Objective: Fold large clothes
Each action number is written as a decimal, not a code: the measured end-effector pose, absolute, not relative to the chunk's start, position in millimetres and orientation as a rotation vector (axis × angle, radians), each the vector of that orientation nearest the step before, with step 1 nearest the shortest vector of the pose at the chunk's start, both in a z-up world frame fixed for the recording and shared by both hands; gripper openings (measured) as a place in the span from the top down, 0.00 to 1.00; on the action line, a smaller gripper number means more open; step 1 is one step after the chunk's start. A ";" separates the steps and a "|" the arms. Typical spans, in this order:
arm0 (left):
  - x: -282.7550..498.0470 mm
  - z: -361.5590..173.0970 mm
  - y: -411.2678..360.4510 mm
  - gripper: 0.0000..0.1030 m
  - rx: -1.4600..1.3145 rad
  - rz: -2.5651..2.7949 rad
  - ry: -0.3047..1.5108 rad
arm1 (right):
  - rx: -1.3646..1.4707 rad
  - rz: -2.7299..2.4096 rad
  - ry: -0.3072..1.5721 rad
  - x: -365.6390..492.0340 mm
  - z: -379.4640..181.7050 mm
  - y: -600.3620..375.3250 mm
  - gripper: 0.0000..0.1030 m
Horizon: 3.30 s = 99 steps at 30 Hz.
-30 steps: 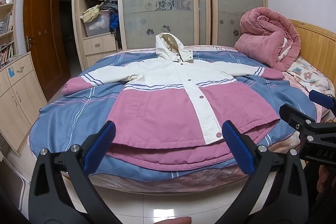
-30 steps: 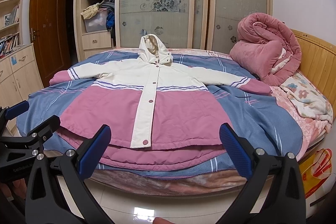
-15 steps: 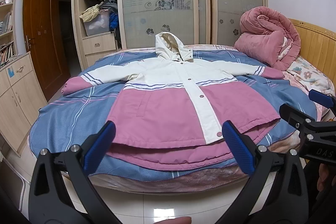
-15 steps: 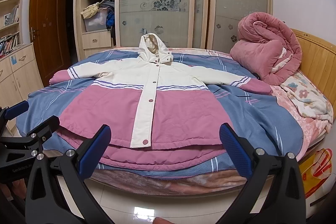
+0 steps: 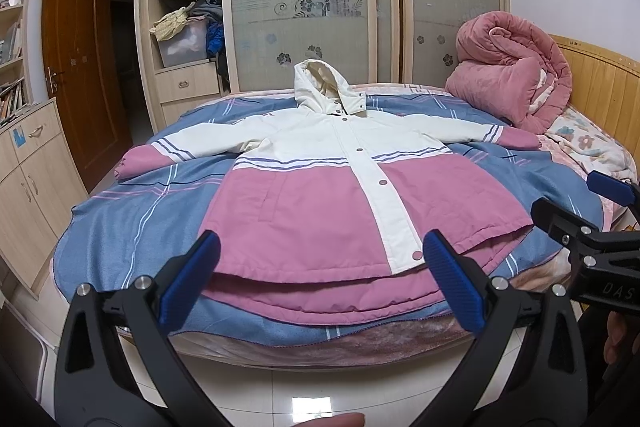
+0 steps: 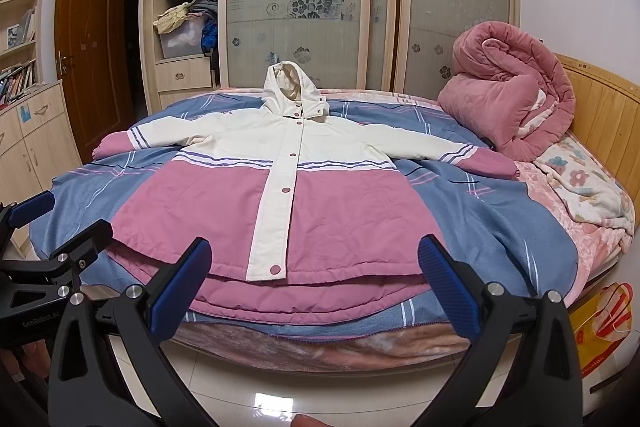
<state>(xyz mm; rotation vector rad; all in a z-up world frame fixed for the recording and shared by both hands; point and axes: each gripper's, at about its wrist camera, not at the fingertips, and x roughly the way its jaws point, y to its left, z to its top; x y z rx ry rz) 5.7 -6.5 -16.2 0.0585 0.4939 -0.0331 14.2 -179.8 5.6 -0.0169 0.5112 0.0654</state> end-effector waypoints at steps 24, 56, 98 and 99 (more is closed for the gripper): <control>31.3 -33.0 1.6 0.02 -0.012 -0.010 0.493 | 0.104 0.140 0.505 40.2 -4.8 -200.1 0.01; 191.9 -127.0 182.2 0.02 -0.640 -0.123 0.583 | 0.121 0.457 0.517 174.0 -80.3 -154.8 0.01; 426.1 -186.6 527.2 0.24 -1.215 0.197 0.508 | 0.059 0.490 0.610 196.1 -96.2 -144.4 0.01; 426.1 -187.5 528.0 0.30 -1.219 0.210 0.503 | 0.059 0.492 0.611 196.2 -96.4 -144.0 0.01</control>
